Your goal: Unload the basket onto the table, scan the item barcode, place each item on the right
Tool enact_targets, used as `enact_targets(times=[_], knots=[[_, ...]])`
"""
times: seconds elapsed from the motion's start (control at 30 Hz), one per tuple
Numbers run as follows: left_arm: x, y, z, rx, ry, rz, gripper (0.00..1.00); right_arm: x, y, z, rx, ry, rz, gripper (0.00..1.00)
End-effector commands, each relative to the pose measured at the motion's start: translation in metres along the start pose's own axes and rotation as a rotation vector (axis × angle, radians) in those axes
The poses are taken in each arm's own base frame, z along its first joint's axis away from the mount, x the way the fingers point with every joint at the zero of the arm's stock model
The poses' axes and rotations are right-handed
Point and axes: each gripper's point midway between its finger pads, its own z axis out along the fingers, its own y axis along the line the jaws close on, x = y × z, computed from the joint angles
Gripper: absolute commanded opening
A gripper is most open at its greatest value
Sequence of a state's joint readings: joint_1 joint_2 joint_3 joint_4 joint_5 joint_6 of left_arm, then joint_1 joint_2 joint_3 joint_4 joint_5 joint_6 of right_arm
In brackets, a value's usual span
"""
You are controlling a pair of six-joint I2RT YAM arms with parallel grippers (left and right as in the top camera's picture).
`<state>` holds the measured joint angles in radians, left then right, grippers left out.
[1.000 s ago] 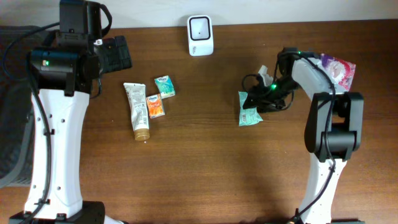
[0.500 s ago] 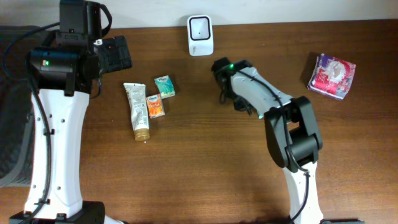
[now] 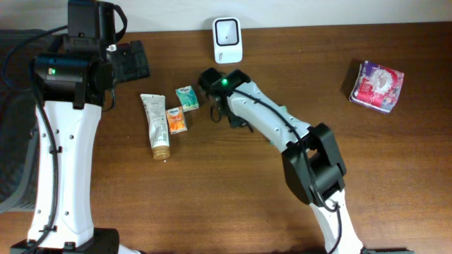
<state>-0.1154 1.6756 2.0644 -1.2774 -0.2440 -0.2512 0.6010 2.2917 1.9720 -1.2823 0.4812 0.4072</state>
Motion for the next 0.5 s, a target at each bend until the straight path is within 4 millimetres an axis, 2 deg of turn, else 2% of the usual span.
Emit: enact_targets(times=[0.0, 0.03, 0.07, 0.13, 0.23, 0.37, 0.47], knots=[[-0.001, 0.004, -0.002, -0.01, -0.007, -0.013, 0.99, 0.002, -0.001, 0.009, -0.273, 0.119, 0.033, 0.28], [-0.001, 0.004, -0.002, -0.01, -0.007, -0.013, 0.99, 0.002, -0.007, 0.013, -0.302, 0.135, 0.044, 0.28], [-0.001, 0.004, -0.002, -0.01, -0.007, -0.013, 0.99, 0.003, -0.031, 0.025, -0.316, 0.168, 0.061, 0.33], [-0.001, 0.004, -0.002, -0.01, -0.008, -0.013, 0.99, 0.008, -0.036, 0.032, -0.359, 0.192, 0.023, 0.36], [-0.001, 0.004, -0.002, -0.01, -0.007, -0.013, 0.99, 0.019, -0.033, 0.038, -0.271, 0.205, -0.026, 0.45], [-0.001, 0.004, -0.002, -0.01, -0.007, -0.013, 0.99, 0.022, -0.038, 0.036, 0.012, 0.135, 0.053, 0.52], [-0.001, 0.004, -0.002, -0.01, -0.007, -0.013, 0.99, 0.026, -0.033, 0.055, 0.104, 0.08, 0.097, 0.54]])
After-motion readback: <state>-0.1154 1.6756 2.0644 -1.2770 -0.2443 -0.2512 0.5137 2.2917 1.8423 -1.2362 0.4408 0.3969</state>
